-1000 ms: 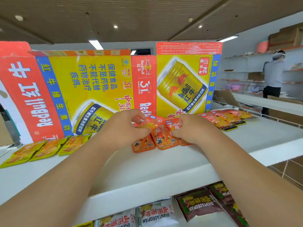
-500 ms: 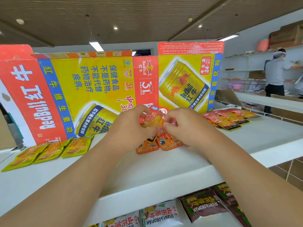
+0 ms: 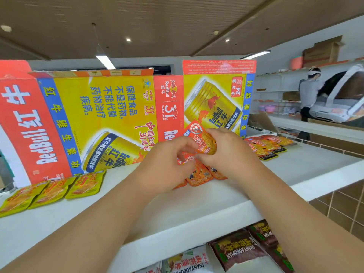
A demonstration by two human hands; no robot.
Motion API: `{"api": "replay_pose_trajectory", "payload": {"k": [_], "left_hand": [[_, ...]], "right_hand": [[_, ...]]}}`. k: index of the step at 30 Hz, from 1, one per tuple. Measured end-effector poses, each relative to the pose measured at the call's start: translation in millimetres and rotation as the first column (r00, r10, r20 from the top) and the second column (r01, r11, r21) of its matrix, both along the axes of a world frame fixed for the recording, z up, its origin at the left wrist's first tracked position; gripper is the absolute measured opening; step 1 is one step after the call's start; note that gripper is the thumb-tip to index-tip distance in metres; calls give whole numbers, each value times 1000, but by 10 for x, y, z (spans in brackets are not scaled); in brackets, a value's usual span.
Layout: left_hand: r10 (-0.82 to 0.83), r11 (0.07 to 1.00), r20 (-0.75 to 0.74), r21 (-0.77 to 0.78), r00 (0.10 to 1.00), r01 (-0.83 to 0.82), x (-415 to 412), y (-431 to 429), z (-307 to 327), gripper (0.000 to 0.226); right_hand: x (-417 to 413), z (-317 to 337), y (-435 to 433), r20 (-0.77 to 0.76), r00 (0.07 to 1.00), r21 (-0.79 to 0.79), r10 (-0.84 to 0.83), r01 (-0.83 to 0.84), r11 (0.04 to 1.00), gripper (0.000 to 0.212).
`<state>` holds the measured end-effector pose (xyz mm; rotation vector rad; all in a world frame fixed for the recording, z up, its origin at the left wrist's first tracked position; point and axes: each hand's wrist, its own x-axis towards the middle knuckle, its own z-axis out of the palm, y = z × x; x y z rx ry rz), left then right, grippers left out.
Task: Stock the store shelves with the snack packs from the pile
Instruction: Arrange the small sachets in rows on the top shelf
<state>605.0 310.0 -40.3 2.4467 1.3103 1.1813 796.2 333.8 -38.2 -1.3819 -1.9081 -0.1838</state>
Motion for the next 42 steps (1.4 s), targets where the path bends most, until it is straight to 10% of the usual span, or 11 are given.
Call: {"api": "replay_pose_trajectory", "payload": {"k": [22, 42], "left_hand": [[-52, 981, -190, 172, 980, 86, 112, -197, 87, 50], [155, 985, -418, -8, 895, -174, 1925, 886, 562, 39]], "right_hand": [[480, 127, -534, -165, 943, 16, -289, 296, 955, 44], [2124, 263, 747, 25, 990, -133, -137, 139, 981, 36]]}}
